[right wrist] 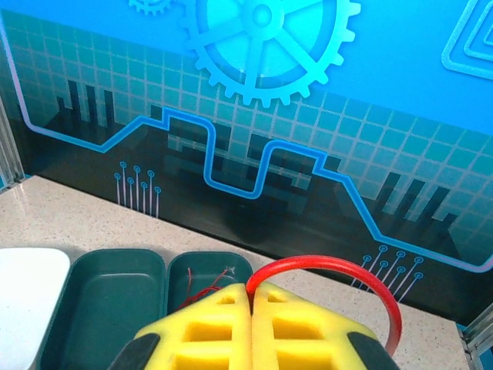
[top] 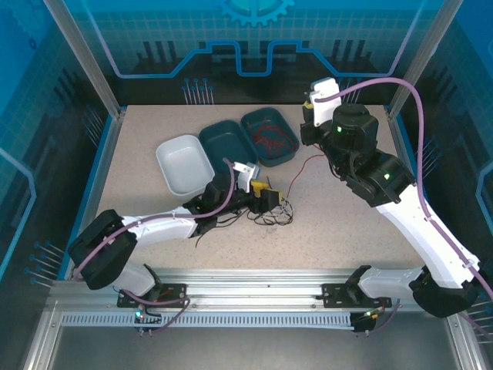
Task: Untangle the cables
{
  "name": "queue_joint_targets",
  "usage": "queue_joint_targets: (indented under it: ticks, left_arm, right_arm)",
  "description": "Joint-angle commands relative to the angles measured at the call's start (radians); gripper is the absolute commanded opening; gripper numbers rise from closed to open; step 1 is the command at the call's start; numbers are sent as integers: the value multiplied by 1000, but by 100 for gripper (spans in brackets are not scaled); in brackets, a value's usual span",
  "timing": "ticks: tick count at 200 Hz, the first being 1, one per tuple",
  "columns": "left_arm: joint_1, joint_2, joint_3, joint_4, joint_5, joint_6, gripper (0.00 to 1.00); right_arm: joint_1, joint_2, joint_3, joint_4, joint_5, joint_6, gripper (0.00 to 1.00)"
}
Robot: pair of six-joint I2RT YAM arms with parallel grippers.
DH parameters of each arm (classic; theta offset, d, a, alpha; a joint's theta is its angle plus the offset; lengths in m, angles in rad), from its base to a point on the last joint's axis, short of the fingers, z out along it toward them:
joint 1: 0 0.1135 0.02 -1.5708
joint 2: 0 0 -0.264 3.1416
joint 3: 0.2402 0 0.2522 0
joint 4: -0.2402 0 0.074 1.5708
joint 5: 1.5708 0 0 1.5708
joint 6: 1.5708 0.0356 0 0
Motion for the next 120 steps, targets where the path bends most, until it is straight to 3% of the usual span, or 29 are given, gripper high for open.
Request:
queue_joint_targets:
  ticks: [1,38,67,120]
  left_arm:
    - [-8,30,11,-82,-47,58,72]
    - [-9,100,23,-33,-26,16,69]
    - [-25,168,63,-34,-17,29,61]
    - [-35,237,107,-50,-9,25,59]
  right_arm:
    - [-34,-2,-56,99,-42,32,0]
    - [-80,28,-150,184,-118,74,0]
    - [-92,67,-138,196,-140,95,0]
    - [-97,51,-138,240,-138,78,0]
